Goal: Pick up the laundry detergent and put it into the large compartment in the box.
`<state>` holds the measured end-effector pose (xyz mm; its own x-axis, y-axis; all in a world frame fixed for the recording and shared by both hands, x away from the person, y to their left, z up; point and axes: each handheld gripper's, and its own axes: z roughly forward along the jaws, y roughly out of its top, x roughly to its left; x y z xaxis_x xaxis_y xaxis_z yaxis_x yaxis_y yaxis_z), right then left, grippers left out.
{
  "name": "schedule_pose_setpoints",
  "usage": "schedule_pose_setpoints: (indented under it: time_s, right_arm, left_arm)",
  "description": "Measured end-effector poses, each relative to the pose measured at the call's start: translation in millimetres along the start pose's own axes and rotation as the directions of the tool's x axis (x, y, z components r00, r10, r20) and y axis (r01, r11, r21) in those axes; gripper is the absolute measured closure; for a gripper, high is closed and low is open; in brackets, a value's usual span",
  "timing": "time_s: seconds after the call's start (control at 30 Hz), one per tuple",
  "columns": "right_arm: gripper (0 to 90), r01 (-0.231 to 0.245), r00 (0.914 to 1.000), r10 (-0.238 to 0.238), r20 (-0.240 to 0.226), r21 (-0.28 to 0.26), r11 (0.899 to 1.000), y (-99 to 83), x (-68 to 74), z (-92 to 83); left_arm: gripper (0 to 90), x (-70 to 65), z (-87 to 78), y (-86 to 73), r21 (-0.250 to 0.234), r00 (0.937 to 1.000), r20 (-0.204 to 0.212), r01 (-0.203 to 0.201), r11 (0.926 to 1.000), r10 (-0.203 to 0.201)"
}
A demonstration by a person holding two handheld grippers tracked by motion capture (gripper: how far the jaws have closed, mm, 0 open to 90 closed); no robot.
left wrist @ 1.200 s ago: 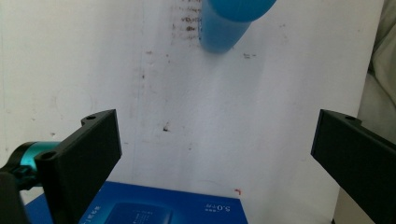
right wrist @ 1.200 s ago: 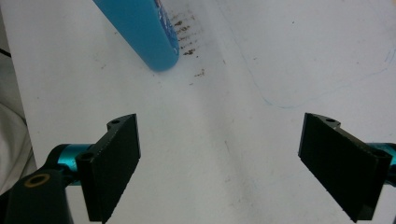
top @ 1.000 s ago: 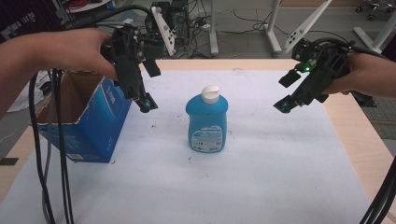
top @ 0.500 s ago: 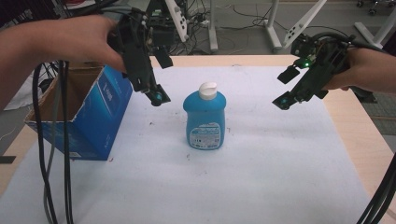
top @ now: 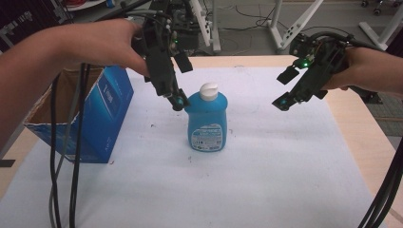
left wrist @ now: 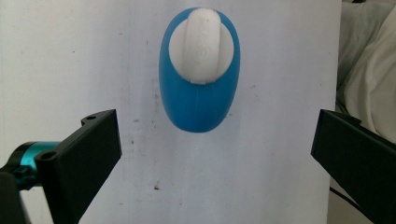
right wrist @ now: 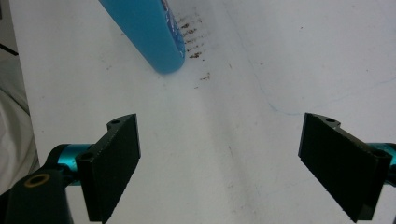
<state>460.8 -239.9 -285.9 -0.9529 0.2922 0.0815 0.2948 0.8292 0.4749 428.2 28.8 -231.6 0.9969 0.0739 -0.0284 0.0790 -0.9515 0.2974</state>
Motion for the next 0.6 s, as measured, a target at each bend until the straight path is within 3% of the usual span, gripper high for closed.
schedule_pose_setpoints:
  time_s: [0.6]
  right_arm:
    - [12.0, 0.004, 1.0000, -0.004, -0.006, -0.008, 1.000, -0.2, -1.9, 1.0]
  left_arm:
    - [1.7, 11.5, 30.0, 19.5, 0.011, 0.9996, 0.005, -0.030, 0.9995, 0.029]
